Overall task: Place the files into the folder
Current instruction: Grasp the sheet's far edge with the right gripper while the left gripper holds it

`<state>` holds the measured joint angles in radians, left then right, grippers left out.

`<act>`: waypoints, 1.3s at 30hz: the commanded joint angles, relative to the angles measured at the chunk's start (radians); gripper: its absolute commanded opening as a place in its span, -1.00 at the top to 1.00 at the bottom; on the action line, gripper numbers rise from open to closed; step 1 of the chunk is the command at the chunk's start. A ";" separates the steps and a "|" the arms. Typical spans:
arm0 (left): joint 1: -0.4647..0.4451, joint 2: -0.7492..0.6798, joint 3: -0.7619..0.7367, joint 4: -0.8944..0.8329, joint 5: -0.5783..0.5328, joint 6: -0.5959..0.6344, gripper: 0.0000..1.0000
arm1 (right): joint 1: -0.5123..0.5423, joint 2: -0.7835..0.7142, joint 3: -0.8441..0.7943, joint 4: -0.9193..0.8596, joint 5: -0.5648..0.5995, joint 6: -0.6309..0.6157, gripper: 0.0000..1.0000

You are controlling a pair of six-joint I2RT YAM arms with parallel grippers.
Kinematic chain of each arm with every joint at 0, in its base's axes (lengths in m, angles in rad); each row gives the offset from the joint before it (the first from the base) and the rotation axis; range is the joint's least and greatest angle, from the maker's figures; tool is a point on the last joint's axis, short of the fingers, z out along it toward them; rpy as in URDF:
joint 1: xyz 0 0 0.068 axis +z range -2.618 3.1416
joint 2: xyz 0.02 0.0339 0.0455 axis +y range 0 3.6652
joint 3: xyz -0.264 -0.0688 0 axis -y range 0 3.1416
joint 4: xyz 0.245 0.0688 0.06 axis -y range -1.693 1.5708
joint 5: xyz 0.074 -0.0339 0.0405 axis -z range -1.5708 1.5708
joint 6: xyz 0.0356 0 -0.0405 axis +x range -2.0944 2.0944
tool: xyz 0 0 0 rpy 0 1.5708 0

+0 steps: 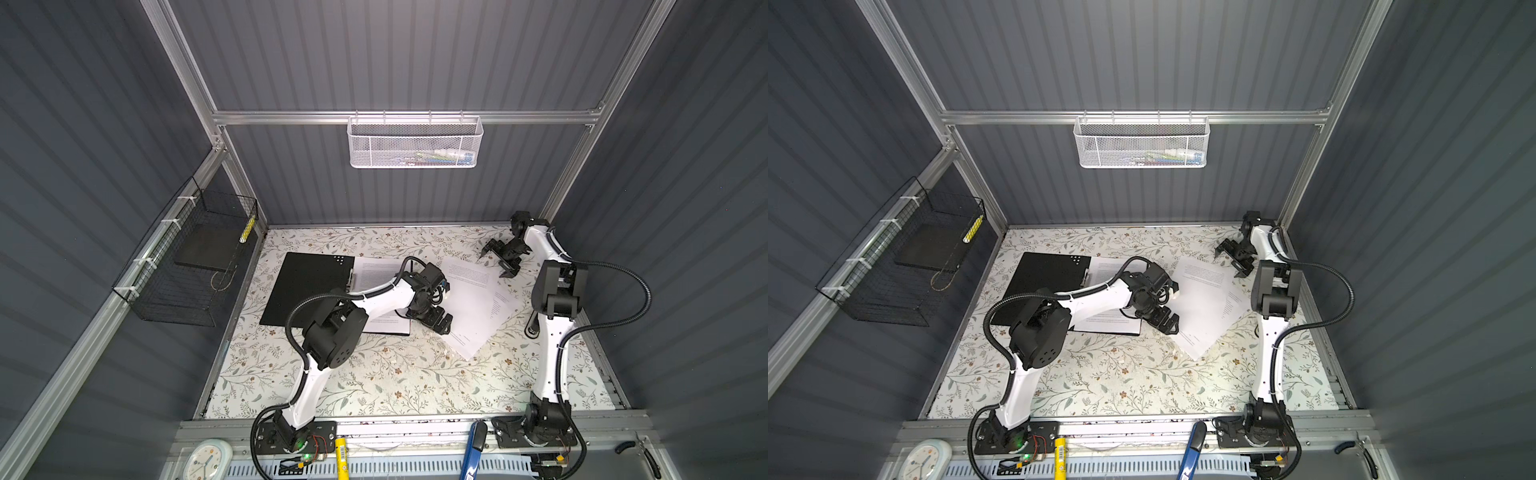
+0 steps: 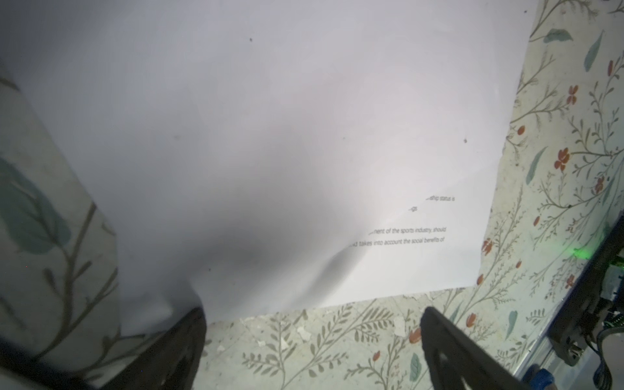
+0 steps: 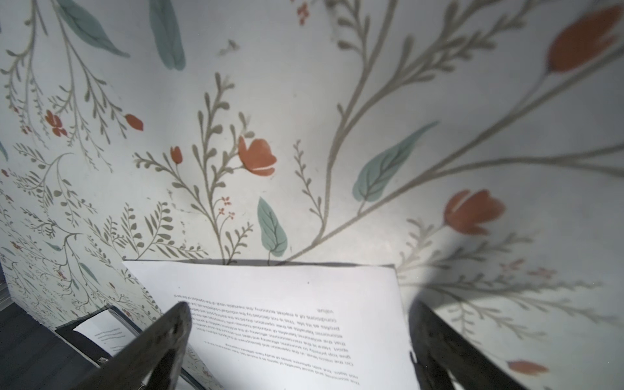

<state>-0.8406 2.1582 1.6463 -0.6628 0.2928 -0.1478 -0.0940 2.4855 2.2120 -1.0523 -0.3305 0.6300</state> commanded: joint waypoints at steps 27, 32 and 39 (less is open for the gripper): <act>0.010 0.145 0.060 -0.089 0.077 0.001 -0.99 | 0.030 -0.251 -0.415 0.278 -0.297 -0.025 -0.98; 0.013 0.162 0.067 -0.089 0.081 -0.012 -0.99 | 0.022 -0.412 -0.600 0.446 -0.339 -0.003 -0.98; 0.018 0.163 0.060 -0.086 0.079 -0.017 -0.99 | 0.016 -0.570 -0.825 0.638 -0.380 0.050 -0.98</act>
<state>-0.8291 2.2299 1.7477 -0.6941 0.3866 -0.1501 -0.0761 1.9411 1.4399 -0.5255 -0.6701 0.6540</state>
